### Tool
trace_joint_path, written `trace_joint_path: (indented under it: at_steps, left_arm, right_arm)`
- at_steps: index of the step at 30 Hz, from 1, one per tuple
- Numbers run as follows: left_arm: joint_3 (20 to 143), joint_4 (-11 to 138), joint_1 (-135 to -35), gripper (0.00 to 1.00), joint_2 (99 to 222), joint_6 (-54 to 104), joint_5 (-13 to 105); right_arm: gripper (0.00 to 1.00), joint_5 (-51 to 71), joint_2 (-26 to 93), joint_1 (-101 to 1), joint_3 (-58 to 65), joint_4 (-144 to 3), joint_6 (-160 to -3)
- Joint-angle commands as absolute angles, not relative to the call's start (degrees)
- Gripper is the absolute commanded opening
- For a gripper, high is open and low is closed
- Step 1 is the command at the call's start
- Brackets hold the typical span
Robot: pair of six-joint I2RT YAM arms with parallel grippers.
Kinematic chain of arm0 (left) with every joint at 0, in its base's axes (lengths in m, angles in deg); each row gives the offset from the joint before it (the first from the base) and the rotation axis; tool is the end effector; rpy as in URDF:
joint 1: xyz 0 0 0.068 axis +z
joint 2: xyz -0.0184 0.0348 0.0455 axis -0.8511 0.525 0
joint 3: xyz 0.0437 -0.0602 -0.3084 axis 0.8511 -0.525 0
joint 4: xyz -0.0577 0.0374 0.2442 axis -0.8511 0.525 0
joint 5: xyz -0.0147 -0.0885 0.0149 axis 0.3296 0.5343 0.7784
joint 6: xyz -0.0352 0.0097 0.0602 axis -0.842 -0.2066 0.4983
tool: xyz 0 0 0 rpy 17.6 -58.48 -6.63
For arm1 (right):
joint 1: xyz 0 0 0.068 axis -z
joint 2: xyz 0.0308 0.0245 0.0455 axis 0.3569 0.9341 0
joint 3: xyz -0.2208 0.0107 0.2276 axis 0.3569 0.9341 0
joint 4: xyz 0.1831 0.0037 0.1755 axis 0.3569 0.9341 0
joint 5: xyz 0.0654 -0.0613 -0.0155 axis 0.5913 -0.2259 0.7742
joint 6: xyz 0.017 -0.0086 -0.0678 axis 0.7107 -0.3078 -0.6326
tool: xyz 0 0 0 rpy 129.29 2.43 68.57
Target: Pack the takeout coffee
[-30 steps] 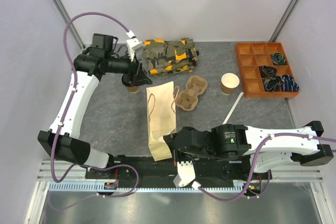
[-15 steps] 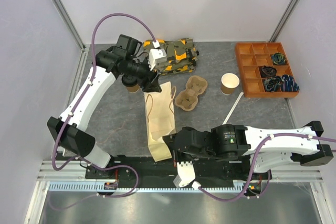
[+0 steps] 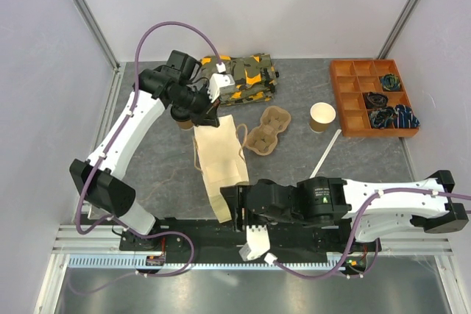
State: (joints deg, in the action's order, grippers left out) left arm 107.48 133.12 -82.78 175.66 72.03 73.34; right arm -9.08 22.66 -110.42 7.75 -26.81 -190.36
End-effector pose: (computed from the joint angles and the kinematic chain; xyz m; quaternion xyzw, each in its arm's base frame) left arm 0.2702 -0.1600 0.4078 0.5272 0.7573 -0.2729 0.2721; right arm 0.0132 0.2447 0.3811 -0.9116 -0.0526 -0.1305 0.3862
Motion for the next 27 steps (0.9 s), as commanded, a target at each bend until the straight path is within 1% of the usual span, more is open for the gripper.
trace_joint_path:
  at_steps: [1,2,4,6,12,13,17,19,20,21,23,24,26,27]
  left_arm:
    - [105.87,134.26,-80.75,0.02,169.77,65.22,71.74]
    - [105.25,134.00,-79.88,0.02,168.80,61.81,71.83]
    - [103.49,133.30,-76.54,0.02,166.87,58.45,72.17]
    - [102.53,133.29,-73.03,0.02,164.49,54.75,72.88]
    - [96.65,131.01,-68.01,0.02,157.55,45.96,73.49]
    - [95.50,130.57,-67.04,0.02,156.49,43.60,75.15]
    - [89.01,127.41,-62.65,0.02,152.80,38.75,76.48]
    - [87.06,125.21,-60.36,0.02,150.78,37.17,76.66]
    - [85.66,124.60,-59.14,0.02,150.08,37.16,76.49]
    - [85.04,123.37,-58.60,0.02,149.02,35.42,76.48]
    - [84.24,122.57,-58.34,0.02,148.31,34.27,76.22]
    - [83.98,122.05,-56.85,0.02,148.05,33.83,75.87]
    - [83.80,120.73,-56.58,0.02,146.82,32.16,74.64]
    - [83.54,120.29,-56.58,0.02,146.29,31.37,74.12]
  right_arm:
    - [0.73,-15.10,20.03,-110.73,8.35,-33.02,-183.74]
    - [0.85,-15.63,19.60,-110.73,8.88,-33.72,-182.16]
    - [0.97,-16.69,17.58,-110.73,10.02,-34.34,-177.41]
    - [0.98,-17.30,15.21,-110.73,10.90,-34.09,-174.42]
    - [0.98,-16.69,8.27,-111.52,13.89,-29.16,-162.03]
    - [0.98,-17.12,7.47,-111.52,14.50,-29.16,-159.75]
    - [0.98,-20.72,5.27,-110.22,13.98,-30.99,-140.63]
    - [0.98,-19.07,4.04,-103.64,14.68,-32.76,-136.63]
    - [0.98,-16.10,3.60,-101.09,14.77,-34.07,-132.44]
    - [0.98,-14.42,3.94,-95.93,14.51,-34.26,-130.31]
    - [0.98,-10.91,6.30,-90.55,12.75,-34.17,-125.82]
    - [0.98,-6.80,7.36,-84.95,12.23,-34.08,-123.02]
    - [0.98,-2.74,11.13,-78.95,10.03,-34.08,-120.72]
    - [0.98,3.55,12.63,-72.30,9.07,-34.08,-117.92]
